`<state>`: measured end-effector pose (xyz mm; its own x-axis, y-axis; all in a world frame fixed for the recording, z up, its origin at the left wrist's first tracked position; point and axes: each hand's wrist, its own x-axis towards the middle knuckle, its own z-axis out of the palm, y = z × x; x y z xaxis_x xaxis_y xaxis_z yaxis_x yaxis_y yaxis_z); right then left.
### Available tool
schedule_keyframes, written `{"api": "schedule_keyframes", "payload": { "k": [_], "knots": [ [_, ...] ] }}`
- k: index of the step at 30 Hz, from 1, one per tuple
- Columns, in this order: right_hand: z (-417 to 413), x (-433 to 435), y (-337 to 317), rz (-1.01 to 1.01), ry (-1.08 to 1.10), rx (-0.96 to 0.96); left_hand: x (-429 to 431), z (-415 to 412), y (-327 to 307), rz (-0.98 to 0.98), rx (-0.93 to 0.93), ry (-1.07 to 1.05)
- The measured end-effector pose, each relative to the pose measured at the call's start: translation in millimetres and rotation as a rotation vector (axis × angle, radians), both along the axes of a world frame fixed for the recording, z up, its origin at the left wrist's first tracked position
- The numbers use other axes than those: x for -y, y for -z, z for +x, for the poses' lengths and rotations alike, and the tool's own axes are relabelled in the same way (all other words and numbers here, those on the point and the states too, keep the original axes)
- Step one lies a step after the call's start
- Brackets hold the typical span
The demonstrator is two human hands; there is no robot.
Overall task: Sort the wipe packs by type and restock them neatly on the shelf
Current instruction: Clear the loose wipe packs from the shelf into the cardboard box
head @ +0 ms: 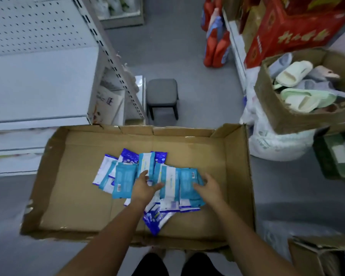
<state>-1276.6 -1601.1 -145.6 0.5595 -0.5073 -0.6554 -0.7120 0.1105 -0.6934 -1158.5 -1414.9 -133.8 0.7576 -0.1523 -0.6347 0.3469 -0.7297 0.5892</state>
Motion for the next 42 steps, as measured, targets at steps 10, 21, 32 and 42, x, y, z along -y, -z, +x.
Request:
{"api": "schedule_keyframes", "payload": {
  "k": [10,21,32,42],
  "knots": [
    [75.0,-94.3,-110.3,0.209,-0.243,0.418,-92.4,0.7,-91.0,-0.518,0.151,-0.290],
    [163.3,-339.8,-169.6,0.253,-0.653,0.572,-346.9,13.2,-157.3,-0.534,0.487,-0.501],
    [226.4,-597.7,-223.1,0.212,-0.807,0.640,-604.5,55.5,-184.7,-0.546,0.606,-0.592],
    [351.9,-739.8,-224.6,0.201,-0.900,0.665,-743.2,160.8,-187.1,-0.537,0.680,-0.646]
  ]
}}
